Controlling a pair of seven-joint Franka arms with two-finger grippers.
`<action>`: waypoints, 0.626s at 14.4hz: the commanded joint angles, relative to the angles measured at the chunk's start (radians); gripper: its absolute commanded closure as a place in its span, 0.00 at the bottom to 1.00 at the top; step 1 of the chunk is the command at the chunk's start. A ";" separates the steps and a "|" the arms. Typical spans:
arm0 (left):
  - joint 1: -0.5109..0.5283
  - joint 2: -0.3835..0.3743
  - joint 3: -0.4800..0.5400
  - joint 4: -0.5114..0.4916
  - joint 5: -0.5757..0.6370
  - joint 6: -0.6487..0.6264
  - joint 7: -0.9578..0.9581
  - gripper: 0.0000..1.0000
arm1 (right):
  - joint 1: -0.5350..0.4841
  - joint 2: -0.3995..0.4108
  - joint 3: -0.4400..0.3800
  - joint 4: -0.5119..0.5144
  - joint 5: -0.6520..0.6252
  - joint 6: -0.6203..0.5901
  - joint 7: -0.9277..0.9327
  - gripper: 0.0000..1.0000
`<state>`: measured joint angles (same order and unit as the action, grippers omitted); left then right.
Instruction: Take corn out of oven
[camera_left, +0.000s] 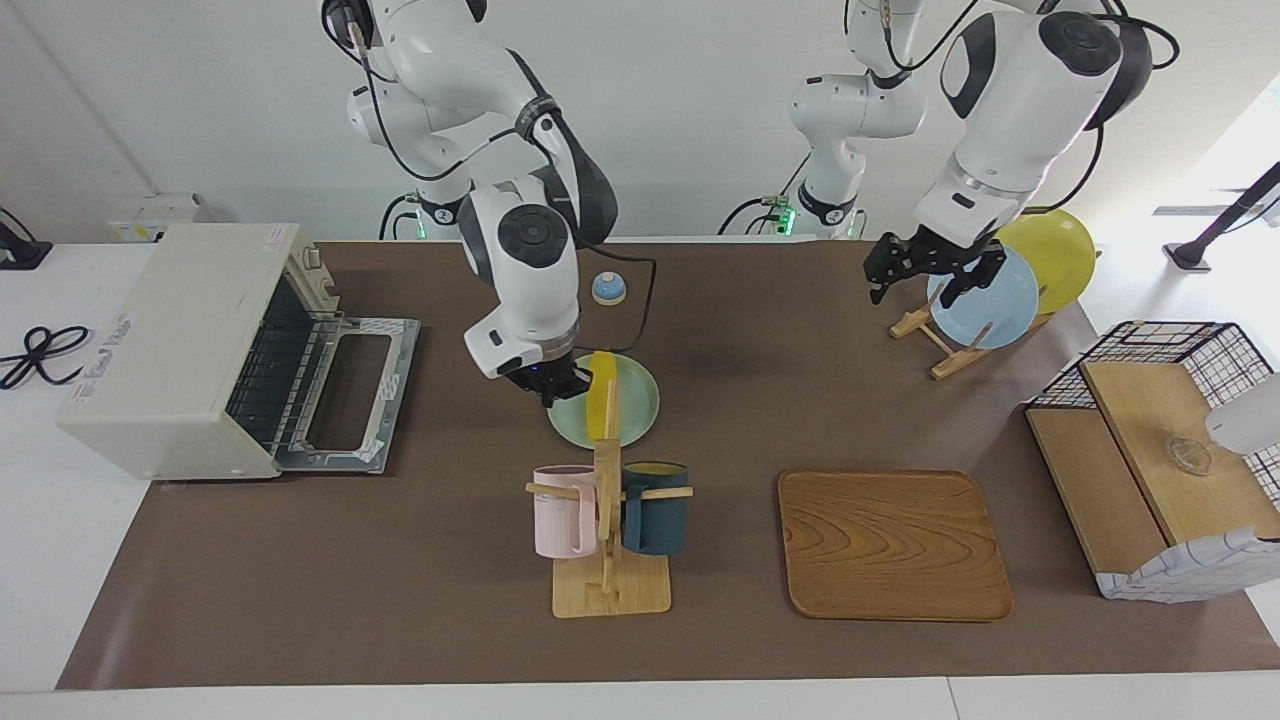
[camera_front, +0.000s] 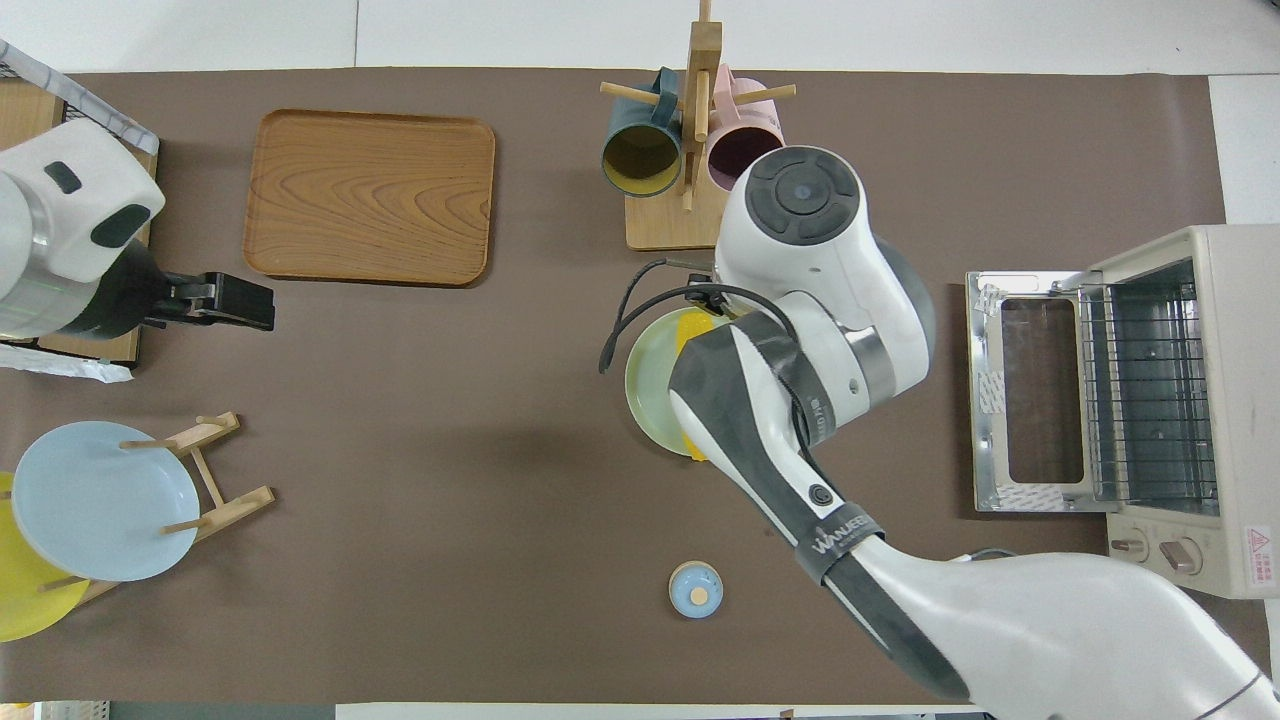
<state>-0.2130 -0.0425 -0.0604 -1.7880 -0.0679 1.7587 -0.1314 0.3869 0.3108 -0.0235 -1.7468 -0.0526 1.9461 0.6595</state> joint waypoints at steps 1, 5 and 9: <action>-0.144 -0.028 0.013 -0.114 -0.010 0.088 -0.126 0.00 | -0.097 -0.074 0.011 -0.169 -0.018 0.056 -0.067 1.00; -0.337 0.039 0.013 -0.146 -0.010 0.229 -0.321 0.00 | -0.232 -0.096 0.011 -0.281 -0.019 0.163 -0.207 1.00; -0.469 0.145 0.013 -0.142 -0.012 0.373 -0.349 0.00 | -0.246 -0.104 0.011 -0.395 -0.019 0.307 -0.210 1.00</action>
<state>-0.6331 0.0534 -0.0681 -1.9301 -0.0715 2.0566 -0.4711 0.1505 0.2433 -0.0245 -2.0695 -0.0647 2.1995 0.4553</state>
